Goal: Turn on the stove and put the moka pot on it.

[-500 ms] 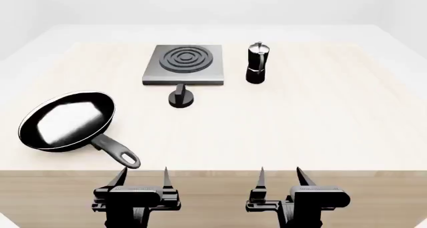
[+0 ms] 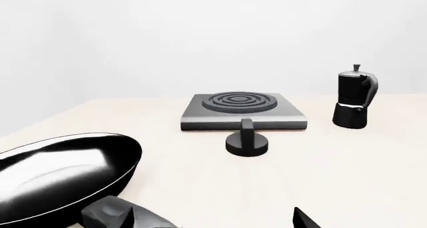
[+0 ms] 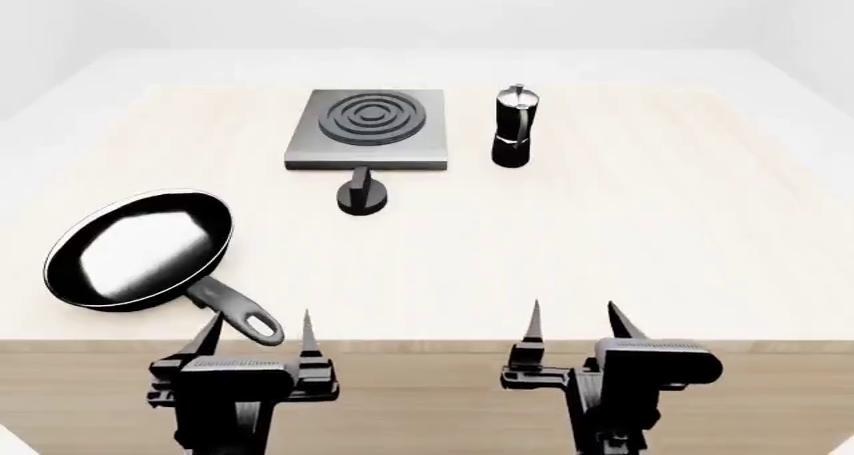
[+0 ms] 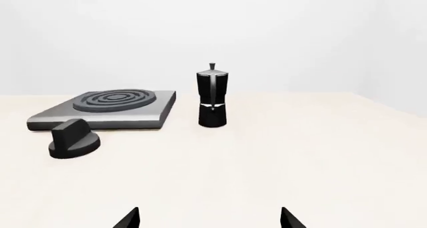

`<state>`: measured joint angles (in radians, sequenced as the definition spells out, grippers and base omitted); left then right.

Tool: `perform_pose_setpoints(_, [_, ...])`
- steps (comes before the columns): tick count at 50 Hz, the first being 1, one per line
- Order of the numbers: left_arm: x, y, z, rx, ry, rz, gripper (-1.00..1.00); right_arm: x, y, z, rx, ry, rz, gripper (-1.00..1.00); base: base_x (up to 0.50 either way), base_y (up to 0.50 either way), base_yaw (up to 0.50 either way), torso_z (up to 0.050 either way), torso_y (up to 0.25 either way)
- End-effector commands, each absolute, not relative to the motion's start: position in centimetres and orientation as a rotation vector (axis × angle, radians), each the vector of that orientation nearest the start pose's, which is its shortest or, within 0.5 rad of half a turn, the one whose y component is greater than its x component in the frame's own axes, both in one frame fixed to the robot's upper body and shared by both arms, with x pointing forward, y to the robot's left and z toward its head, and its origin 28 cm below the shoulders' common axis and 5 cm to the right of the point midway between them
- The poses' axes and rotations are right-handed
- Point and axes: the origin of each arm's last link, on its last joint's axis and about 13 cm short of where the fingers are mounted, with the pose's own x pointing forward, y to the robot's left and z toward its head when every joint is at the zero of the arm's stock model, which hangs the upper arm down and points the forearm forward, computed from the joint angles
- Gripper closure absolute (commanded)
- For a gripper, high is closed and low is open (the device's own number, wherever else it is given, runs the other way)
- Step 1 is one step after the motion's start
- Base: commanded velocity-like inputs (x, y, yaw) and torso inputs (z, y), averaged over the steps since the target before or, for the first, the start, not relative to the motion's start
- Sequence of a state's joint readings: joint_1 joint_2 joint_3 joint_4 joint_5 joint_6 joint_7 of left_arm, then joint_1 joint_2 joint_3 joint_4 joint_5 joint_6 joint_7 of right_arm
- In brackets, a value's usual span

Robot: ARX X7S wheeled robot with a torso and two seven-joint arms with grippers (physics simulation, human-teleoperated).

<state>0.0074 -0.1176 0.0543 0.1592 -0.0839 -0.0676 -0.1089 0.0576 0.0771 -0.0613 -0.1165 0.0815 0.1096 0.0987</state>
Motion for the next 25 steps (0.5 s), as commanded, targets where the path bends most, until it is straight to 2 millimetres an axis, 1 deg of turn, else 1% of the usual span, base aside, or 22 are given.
perform_pose_setpoints(1, [20.9,24.3,11.5,0.142,-0.281,0.1,-1.0,24.9,-10.9,10.9,0.006,-0.246,-0.065,-1.0,0.0,0.0,0.0,0.0,0.0])
perform_pose_setpoints(2, [20.7,24.7,12.8,0.169,-0.322,0.107,-1.0,25.1,-11.1,11.2,0.012,-0.273,-0.07,-1.0,0.0,0.0,0.0,0.0,0.0])
perform_pose_setpoints(3, [20.7,24.8,13.3,0.179,-0.331,0.113,-1.0,25.2,-11.1,12.4,0.011,-0.285,-0.071,-1.0,0.0,0.0,0.0,0.0,0.0])
perform_pose_setpoints(5, [20.5,25.1,14.6,0.196,-0.37,0.118,-1.0,25.2,-11.2,13.6,0.004,-0.318,-0.073,-1.0,0.0,0.0,0.0,0.0,0.0])
perform_pose_setpoints(6, [20.3,25.2,15.0,0.21,-0.384,0.113,-1.0,25.2,-11.3,13.2,0.004,-0.33,-0.072,-1.0,0.0,0.0,0.0,0.0,0.0])
perform_pose_setpoints(7, [20.0,25.4,16.1,0.235,-0.414,0.118,-1.0,25.2,-11.4,14.9,0.006,-0.359,-0.072,-1.0,0.0,0.0,0.0,0.0,0.0])
perform_pose_setpoints(9, [19.6,25.5,17.0,0.242,-0.44,0.122,-1.0,25.1,-11.6,15.7,0.012,-0.39,-0.077,-1.0,0.0,0.0,0.0,0.0,0.0])
perform_pose_setpoints(10, [19.5,25.5,17.3,0.247,-0.452,0.129,-1.0,25.1,-11.6,15.4,0.015,-0.399,-0.077,-1.0,0.0,0.0,0.0,0.0,0.0])
perform_pose_setpoints(11, [19.3,25.5,17.6,0.254,-0.461,0.134,-1.0,25.1,-11.7,15.4,0.016,-0.403,-0.081,-1.0,0.0,0.0,0.0,0.0,0.0])
perform_pose_setpoints(12, [19.0,25.5,18.1,0.255,-0.47,0.125,-1.0,24.9,-11.7,16.6,0.022,-0.417,-0.08,-1.0,0.0,0.0,0.0,0.0,0.0])
perform_pose_setpoints(14, [18.7,25.5,18.5,0.251,-0.499,0.125,-1.0,24.6,-11.8,17.2,0.026,-0.433,-0.082,-1.0,0.0,0.0,0.0,0.0,0.0])
perform_pose_setpoints(16, [18.4,25.5,18.5,0.257,-0.522,0.116,-1.0,24.5,-11.8,16.6,0.03,-0.443,-0.082,-1.0,0.0,0.0,0.0,0.01,0.0])
perform_pose_setpoints(19, [18.1,25.5,19.0,0.238,-0.535,0.129,-1.0,24.3,-11.8,17.0,0.032,-0.462,-0.081,-1.0,0.0,0.0,0.0,0.05,0.0])
perform_pose_setpoints(25, [18.0,25.5,18.8,0.228,-0.535,0.122,-1.0,24.1,-11.8,17.2,0.034,-0.47,-0.079,-1.0,0.0,0.0,0.0,0.05,0.0])
